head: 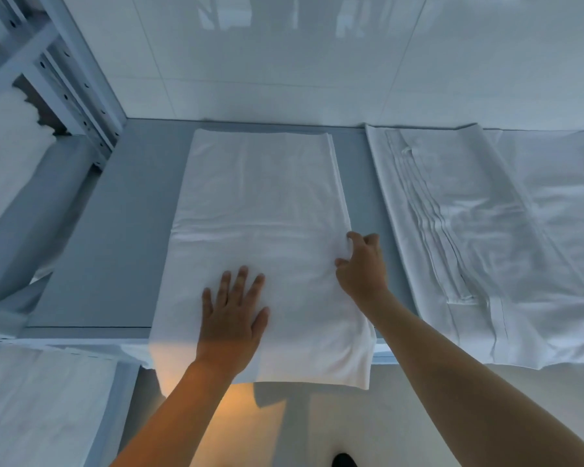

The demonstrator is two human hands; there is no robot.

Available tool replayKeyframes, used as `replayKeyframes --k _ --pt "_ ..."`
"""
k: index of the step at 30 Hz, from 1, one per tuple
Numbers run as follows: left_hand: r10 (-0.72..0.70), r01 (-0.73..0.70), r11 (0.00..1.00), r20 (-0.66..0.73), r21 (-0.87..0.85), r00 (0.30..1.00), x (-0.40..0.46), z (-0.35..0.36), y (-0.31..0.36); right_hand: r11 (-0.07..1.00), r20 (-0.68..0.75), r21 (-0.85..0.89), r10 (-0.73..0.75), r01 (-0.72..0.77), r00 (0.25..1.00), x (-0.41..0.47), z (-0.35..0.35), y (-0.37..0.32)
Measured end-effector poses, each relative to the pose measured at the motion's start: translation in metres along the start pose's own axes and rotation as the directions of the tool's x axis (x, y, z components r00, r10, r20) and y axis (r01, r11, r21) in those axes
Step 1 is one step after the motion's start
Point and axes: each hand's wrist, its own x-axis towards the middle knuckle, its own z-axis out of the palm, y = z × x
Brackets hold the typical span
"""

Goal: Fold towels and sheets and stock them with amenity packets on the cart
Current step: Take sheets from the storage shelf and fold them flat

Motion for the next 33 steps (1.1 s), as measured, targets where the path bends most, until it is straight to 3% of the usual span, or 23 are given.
replayKeyframes --k 3,6,8,12,19,22,25,33 --pt "0.013 -0.013 1.000 -0.019 -0.003 1.000 -0.001 0.004 0.000 0.943 -0.032 -0.263 -0.218 0.202 0.975 0.000 0.000 -0.012" --pt "0.011 -0.012 1.000 -0.028 -0.005 1.000 -0.001 0.005 -0.001 0.854 0.136 -0.236 -0.443 0.464 0.886 0.012 0.017 -0.042" --pt "0.015 -0.015 1.000 -0.028 -0.002 1.000 -0.003 0.007 -0.003 0.825 0.237 -0.208 -0.479 0.526 0.845 0.032 0.030 -0.061" --pt "0.010 -0.010 1.000 -0.012 0.029 1.000 -0.011 0.013 -0.007 0.860 0.274 -0.255 -0.375 0.443 0.886 0.058 0.047 -0.060" --pt "0.132 -0.134 0.988 -0.039 -0.081 0.991 -0.011 -0.017 -0.042 0.852 0.225 -0.281 -0.389 0.441 0.894 0.021 0.056 -0.044" --pt "0.210 -0.208 0.978 -0.079 0.034 0.975 0.032 -0.035 -0.069 0.853 0.220 -0.293 -0.380 0.433 0.898 0.003 0.056 -0.042" --pt "0.226 -0.220 0.964 -0.027 0.149 0.974 0.078 -0.039 -0.087 0.857 0.207 -0.296 -0.374 0.422 0.904 -0.017 0.060 -0.040" --pt "0.236 -0.232 0.970 -0.056 0.074 0.970 0.066 -0.015 -0.108 0.836 0.232 -0.316 -0.391 0.449 0.891 -0.048 0.056 -0.041"
